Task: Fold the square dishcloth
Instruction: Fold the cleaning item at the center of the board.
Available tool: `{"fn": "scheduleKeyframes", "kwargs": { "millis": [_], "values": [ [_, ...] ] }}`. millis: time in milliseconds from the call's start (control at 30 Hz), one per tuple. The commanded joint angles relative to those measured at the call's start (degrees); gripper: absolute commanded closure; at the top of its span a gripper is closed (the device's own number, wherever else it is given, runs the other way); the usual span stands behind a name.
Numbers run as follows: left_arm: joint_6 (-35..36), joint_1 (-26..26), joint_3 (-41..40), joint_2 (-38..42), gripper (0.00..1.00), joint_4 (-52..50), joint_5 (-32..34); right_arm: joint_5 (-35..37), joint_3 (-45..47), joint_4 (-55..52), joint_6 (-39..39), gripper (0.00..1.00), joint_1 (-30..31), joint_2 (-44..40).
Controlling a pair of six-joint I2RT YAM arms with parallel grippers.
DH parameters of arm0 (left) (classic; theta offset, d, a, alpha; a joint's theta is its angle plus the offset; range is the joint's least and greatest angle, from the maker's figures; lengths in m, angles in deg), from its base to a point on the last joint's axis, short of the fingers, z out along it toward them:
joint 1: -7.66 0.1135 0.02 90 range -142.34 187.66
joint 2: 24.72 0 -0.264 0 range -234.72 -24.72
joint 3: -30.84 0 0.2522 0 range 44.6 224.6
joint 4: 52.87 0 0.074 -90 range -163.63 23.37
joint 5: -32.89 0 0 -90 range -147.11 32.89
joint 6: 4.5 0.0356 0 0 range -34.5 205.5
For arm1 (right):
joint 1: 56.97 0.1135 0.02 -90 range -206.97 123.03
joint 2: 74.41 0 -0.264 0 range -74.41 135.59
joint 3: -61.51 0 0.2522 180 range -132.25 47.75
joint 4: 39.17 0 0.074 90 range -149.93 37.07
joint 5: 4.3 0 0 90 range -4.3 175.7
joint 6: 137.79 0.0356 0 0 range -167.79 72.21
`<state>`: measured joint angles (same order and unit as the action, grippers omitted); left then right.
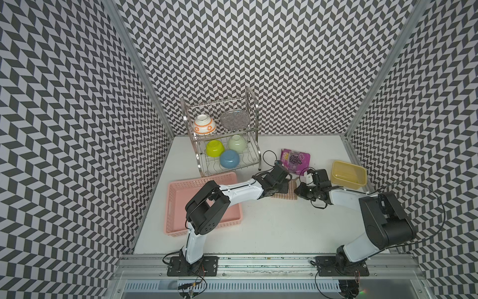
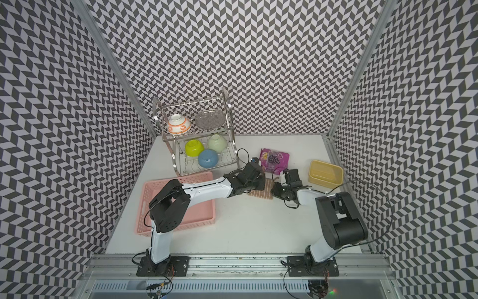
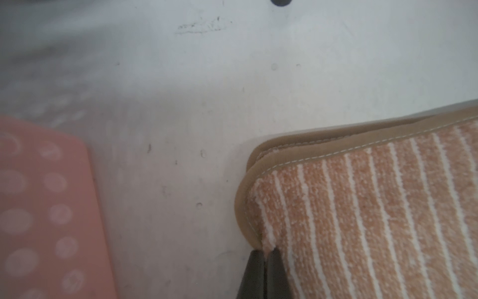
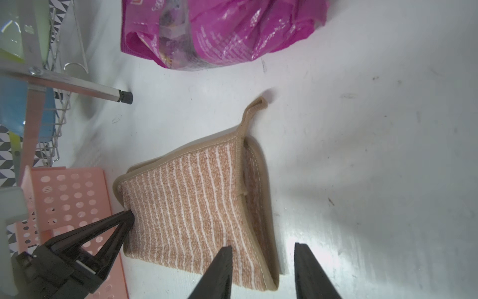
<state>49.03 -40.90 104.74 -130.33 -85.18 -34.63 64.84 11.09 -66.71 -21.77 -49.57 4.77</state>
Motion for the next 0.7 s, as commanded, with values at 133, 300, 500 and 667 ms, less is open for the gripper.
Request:
{"fn": "scheduleKeyframes", "kwargs": {
  "millis": [133, 300, 500, 667],
  "values": [
    [2.86, 0.45, 3.13, 3.49, 1.0, -4.32, 4.59, 0.76, -1.56, 3.22, 0.75, 0.59, 3.41, 0.46],
    [4.44, 0.27, 4.48, 4.55, 1.0, -4.44, 3.1, 1.55, -3.14, 3.96, 0.61, 0.6, 5.13, 2.98],
    [6.21, -0.18, 6.08, 5.8, 1.0, -4.93, 1.05, 3.76, -3.82, 4.55, 1.14, 0.61, 5.7, 5.69],
    [7.77, -0.85, 8.48, 5.73, 1.0, -5.98, -0.95, 4.33, -3.72, 5.83, 1.62, 0.71, 5.7, 8.42]
  ]
}}
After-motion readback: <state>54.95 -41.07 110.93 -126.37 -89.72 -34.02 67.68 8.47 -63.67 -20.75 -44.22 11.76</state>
